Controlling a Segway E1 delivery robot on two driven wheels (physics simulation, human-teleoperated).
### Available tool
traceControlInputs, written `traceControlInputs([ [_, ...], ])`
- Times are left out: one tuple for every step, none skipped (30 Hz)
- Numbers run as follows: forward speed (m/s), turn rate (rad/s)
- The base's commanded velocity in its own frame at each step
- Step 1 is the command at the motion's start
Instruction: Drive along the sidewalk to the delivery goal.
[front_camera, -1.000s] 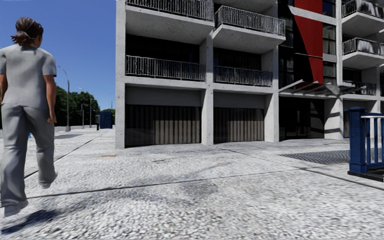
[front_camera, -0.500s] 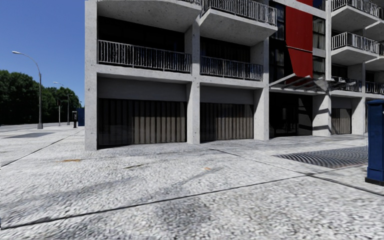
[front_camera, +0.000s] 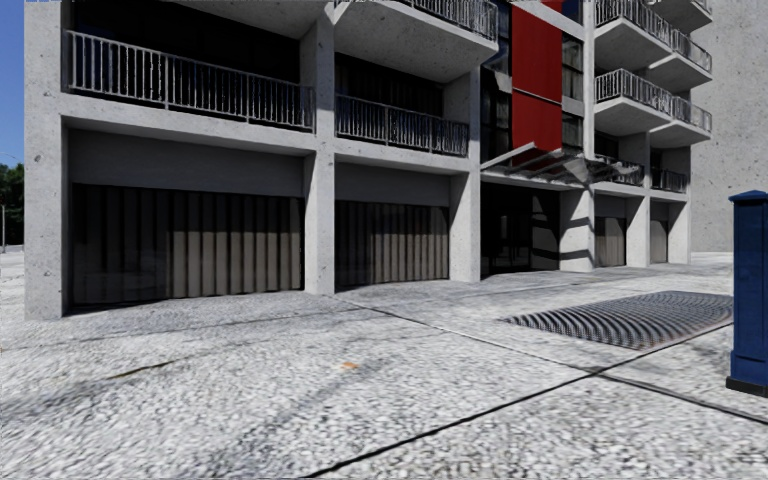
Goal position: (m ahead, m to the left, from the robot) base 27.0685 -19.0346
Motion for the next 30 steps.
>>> traceControlInputs([
  [1.56,-0.44],
  [1.57,-0.44],
  [1.6,-0.44],
  [1.6,-0.44],
  [1.63,-0.44],
  [1.65,-0.44],
  [1.68,-0.44],
  [1.68,-0.44],
  [1.69,-0.44],
  [1.7,-0.44],
  [1.7,-0.44],
  [1.7,-0.44],
  [1.72,-0.44],
  [1.72,-0.44],
  [1.75,-0.44],
  [1.79,-0.44],
  [1.82,-0.44],
  [1.85,-0.44],
  [1.91,-0.44],
  [1.91,-0.44],
  [1.93,-0.44],
  [1.94,-0.44],
  [2.0,-0.44],
  [2.0,-0.44],
  [2.0,-0.44],
  [2.0,-0.44],
  [2.0,-0.44],
  [2.0,-0.44],
  [2.0,-0.44],
  [2.0,-0.44],
])
